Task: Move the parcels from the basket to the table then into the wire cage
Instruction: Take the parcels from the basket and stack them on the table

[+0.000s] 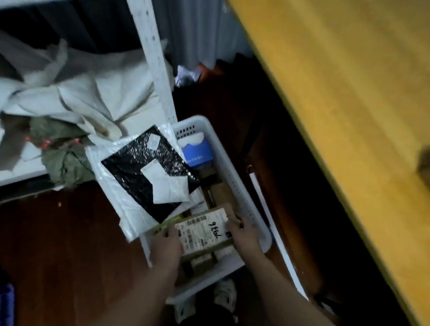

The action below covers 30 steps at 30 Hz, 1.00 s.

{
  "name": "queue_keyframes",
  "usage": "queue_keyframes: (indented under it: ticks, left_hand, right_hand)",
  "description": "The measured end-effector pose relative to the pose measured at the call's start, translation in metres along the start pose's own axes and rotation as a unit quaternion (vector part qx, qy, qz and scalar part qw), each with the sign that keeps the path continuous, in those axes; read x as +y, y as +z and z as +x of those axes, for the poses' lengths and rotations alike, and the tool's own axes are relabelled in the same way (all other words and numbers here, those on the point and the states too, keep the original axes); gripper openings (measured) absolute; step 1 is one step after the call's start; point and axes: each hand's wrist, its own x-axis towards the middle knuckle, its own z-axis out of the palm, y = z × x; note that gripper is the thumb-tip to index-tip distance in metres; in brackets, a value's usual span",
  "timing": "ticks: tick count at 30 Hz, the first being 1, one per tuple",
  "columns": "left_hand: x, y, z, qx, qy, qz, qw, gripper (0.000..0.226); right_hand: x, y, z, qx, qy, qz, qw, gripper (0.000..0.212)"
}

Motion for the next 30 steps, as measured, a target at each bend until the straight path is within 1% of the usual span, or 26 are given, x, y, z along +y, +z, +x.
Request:
queue_keyframes:
  ticks: [1, 2, 4, 7, 8, 10, 13, 15, 17, 19, 22, 24, 26, 29, 30]
  left_hand:
    - [0.024, -0.005, -0.025, -0.009, 0.034, -0.008, 0.999, 0.042]
    - [0.045, -0.01, -0.048, -0.014, 0.059, -0.01, 0.998, 0.041]
    - [0.079, -0.017, -0.086, -0.02, 0.121, 0.012, 0.992, 0.046]
    - [0.126, -0.025, -0.138, -0.047, 0.225, 0.029, 0.973, 0.061]
    - [0.141, -0.025, -0.154, -0.064, 0.245, 0.04, 0.966, 0.059]
    - [0.169, -0.02, -0.192, -0.128, 0.282, 0.038, 0.95, 0.046]
    - [0.197, 0.001, -0.242, -0.219, 0.347, 0.033, 0.911, 0.052]
    - [0.212, 0.022, -0.274, -0.272, 0.374, 0.042, 0.886, 0.053]
    - [0.225, 0.049, -0.301, -0.315, 0.38, 0.036, 0.869, 0.053]
    - [0.232, 0.076, -0.328, -0.354, 0.371, 0.036, 0.858, 0.05]
    - [0.237, 0.117, -0.375, -0.391, 0.366, 0.041, 0.844, 0.041]
    - [0.236, 0.144, -0.409, -0.405, 0.368, 0.062, 0.835, 0.037]
    - [0.232, 0.178, -0.439, -0.42, 0.368, 0.078, 0.826, 0.04]
    - [0.223, 0.227, -0.484, -0.446, 0.359, 0.104, 0.813, 0.042]
    - [0.22, 0.245, -0.499, -0.453, 0.363, 0.114, 0.806, 0.042]
  right_hand:
    - [-0.015, -0.01, -0.021, 0.028, -0.012, 0.012, 0.999, 0.053]
    - [-0.031, -0.02, -0.041, 0.052, -0.024, 0.024, 0.998, 0.052]
    - [-0.06, -0.037, -0.078, 0.079, -0.042, 0.063, 0.994, 0.05]
    - [-0.104, -0.065, -0.131, 0.131, -0.093, 0.125, 0.979, 0.051]
    - [-0.113, -0.074, -0.143, 0.143, -0.108, 0.146, 0.973, 0.052]
    - [-0.128, -0.098, -0.173, 0.181, -0.127, 0.183, 0.958, 0.056]
    - [-0.146, -0.141, -0.212, 0.241, -0.153, 0.234, 0.929, 0.056]
    - [-0.15, -0.172, -0.229, 0.289, -0.157, 0.263, 0.907, 0.07]
    - [-0.145, -0.207, -0.242, 0.334, -0.157, 0.279, 0.886, 0.081]
    - [-0.139, -0.24, -0.257, 0.366, -0.151, 0.294, 0.87, 0.086]
    - [-0.127, -0.29, -0.282, 0.409, -0.149, 0.308, 0.846, 0.074]
    - [-0.112, -0.325, -0.291, 0.423, -0.154, 0.328, 0.83, 0.078]
    - [-0.094, -0.361, -0.302, 0.435, -0.157, 0.346, 0.816, 0.08]
    - [-0.072, -0.416, -0.322, 0.484, -0.158, 0.343, 0.79, 0.065]
    - [-0.061, -0.438, -0.325, 0.5, -0.152, 0.338, 0.783, 0.063]
